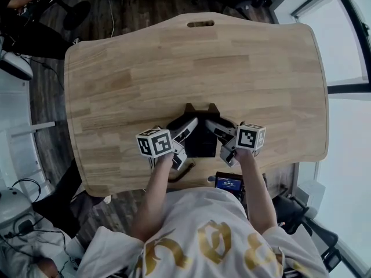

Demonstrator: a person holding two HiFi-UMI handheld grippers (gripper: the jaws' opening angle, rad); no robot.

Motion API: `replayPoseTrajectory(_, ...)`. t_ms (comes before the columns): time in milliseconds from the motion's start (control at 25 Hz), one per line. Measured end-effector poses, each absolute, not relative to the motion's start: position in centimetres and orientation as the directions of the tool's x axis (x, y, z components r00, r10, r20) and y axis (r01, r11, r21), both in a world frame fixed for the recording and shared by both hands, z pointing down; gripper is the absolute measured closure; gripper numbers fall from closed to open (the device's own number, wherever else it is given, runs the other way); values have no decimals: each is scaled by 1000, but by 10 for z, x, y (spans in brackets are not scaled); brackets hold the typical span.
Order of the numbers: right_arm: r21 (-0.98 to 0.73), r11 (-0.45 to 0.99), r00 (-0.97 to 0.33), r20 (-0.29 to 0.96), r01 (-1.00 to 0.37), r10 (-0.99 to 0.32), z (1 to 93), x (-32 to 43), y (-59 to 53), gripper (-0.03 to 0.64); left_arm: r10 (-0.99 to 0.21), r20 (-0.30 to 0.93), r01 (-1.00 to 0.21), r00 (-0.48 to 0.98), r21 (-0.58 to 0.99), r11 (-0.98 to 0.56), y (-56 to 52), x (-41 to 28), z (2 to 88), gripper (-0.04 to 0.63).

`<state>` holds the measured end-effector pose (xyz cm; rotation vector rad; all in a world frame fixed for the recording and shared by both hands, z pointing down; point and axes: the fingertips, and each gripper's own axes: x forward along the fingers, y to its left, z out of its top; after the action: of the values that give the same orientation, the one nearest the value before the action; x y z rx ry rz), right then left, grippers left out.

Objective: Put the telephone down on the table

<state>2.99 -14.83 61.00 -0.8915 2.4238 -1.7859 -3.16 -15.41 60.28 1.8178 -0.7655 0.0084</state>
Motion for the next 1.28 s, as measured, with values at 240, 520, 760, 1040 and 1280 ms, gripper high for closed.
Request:
replayPoseTrajectory(240,-894,167,-846,313,-417,-432,612,30,-148,402,-493,365,-501,790,848,-174,-154,-31,604,370)
replayPoseTrajectory(520,-862,189,-826,355,-471,-439,613,32,-147,402,-503,397,-537,768,827,-166,-153,-33,604,370)
replayPoseTrajectory(760,-799,234,-782,403,-554,-476,609,35,-145,399,-481,455,-610,749,758,-232,-154,-31,601,342)
replayPoseTrajectory(1040,-729,254,-735,472,-635,-486,612,42,-141,393,-482,506,-668,716,696,-262,-156,-36,608,298)
replayPoseTrajectory(1280,-644,275,-671,515,-714,-534,602,57,-141,391,-604,485,-748,632,586,-312,-170,-52,580,299)
